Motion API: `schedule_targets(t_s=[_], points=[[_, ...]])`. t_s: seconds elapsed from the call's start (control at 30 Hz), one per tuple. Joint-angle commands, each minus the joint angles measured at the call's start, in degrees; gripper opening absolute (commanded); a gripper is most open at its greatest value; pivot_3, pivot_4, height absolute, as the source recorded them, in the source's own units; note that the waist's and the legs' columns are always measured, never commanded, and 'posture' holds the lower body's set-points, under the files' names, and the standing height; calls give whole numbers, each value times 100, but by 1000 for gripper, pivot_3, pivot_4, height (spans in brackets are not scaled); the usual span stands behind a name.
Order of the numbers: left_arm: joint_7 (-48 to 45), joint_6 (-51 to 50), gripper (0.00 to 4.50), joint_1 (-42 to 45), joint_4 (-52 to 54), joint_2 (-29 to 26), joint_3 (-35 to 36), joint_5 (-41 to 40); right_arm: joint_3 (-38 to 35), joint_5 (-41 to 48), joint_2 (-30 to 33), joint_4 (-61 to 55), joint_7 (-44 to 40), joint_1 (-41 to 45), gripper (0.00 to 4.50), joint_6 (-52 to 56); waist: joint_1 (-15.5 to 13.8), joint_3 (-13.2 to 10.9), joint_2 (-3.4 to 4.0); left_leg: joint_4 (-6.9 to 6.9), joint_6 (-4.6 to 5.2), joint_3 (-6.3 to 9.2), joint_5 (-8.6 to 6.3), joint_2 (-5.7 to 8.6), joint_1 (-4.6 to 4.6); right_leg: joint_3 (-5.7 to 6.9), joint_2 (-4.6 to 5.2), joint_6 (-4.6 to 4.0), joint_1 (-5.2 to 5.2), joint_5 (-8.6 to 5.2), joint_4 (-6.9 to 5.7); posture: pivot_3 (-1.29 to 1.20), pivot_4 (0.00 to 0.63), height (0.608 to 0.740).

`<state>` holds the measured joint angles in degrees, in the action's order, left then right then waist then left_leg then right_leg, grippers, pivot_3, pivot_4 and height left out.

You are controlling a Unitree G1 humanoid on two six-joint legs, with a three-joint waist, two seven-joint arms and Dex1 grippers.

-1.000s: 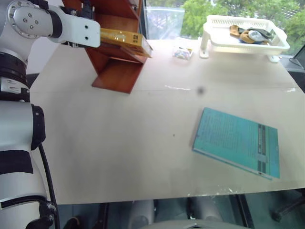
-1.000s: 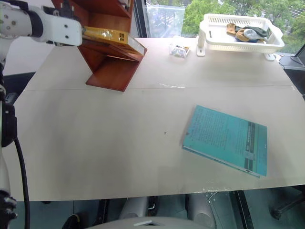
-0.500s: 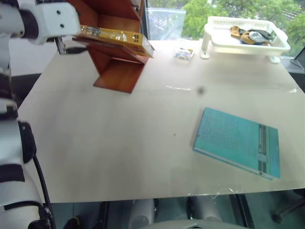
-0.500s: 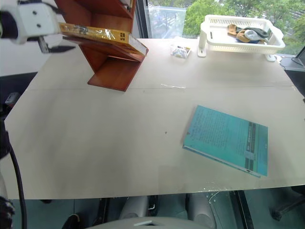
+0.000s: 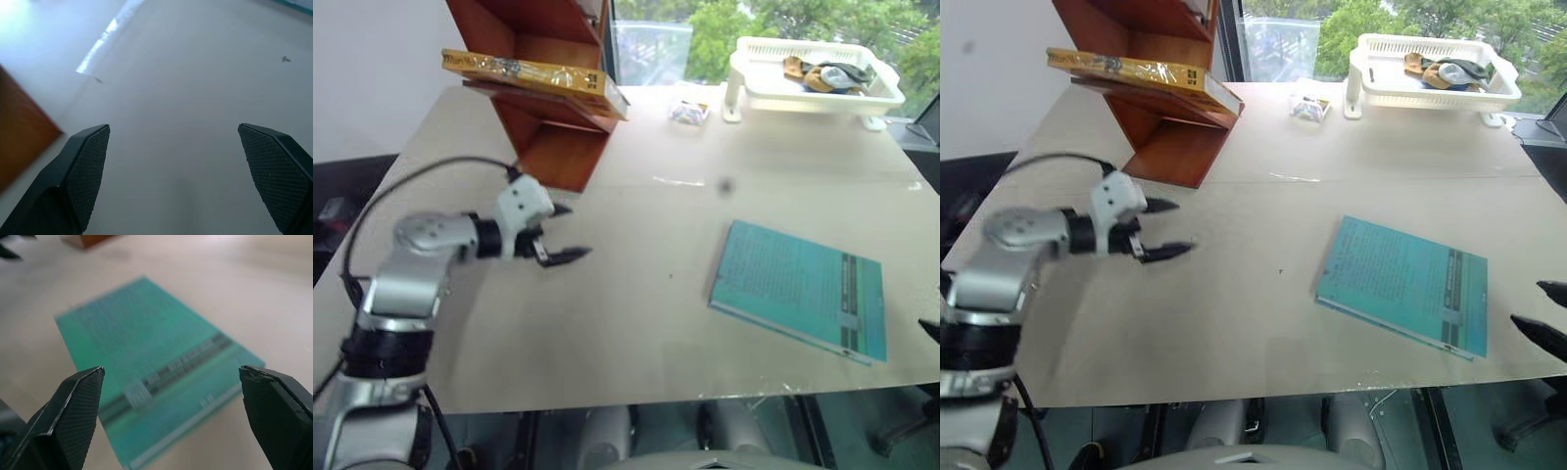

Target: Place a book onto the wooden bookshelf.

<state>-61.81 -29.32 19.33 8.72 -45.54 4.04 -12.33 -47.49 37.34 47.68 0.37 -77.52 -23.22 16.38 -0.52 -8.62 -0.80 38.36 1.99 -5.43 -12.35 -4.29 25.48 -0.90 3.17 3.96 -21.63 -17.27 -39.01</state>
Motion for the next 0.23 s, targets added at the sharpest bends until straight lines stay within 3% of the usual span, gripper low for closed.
schedule_targets(t_s=[0.03, 0.23], points=[[406, 119, 4462, -429, 274, 389, 153, -257, 73, -407, -190, 300, 136, -9, 4500, -747, -10, 1, 0, 0, 0, -2, 0, 0, -3, -3, 0, 0, 2, 0, 1, 0, 150, 740], [629, 172, 4462, -906, 170, 795, 111, -489, 181, -461, -319, 600, 174, 27, 4500, -1098, -25, 7, 11, -1, 0, -6, 0, 1, -9, -6, 0, -2, 5, 0, -2, 0, 150, 740]])
